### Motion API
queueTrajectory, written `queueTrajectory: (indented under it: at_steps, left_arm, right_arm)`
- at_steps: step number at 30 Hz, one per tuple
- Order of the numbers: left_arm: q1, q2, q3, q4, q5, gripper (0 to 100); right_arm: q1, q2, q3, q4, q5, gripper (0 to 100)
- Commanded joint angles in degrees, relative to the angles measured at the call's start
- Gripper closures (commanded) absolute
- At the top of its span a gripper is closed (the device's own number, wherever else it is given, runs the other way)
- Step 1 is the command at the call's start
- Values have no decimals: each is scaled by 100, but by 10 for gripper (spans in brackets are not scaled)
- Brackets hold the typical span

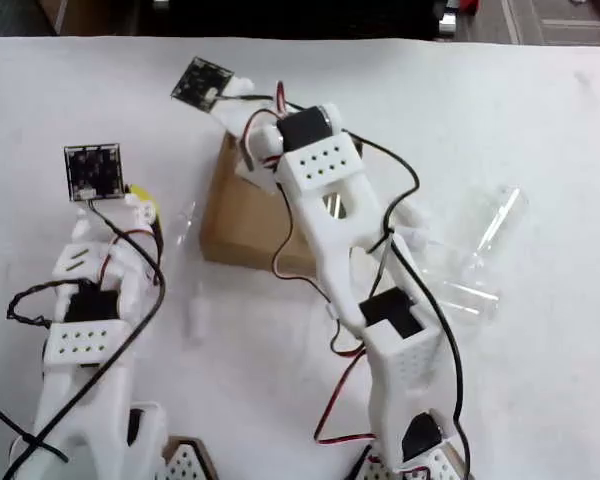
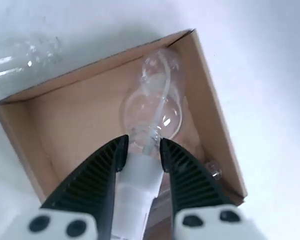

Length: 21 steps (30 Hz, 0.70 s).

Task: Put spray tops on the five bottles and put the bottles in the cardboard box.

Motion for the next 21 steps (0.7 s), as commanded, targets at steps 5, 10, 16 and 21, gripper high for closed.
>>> queueTrajectory:
  at_steps: [5,10,16,21]
  left_arm:
    - [-75,-84,-44,-141,18,973]
    - [-75,-84,-44,-141,18,973]
    - [-75,-84,-44,-141,18,973]
    - [-75,-84,-44,-149,9,972]
  right_arm:
    - [-48,-13,-229,-980,-53,977]
    - [-136,505,-255,-1578,-53,977]
    - [-207,875,-290,-2070,-53,977]
    - [-92,418,-563,-1473,-70,977]
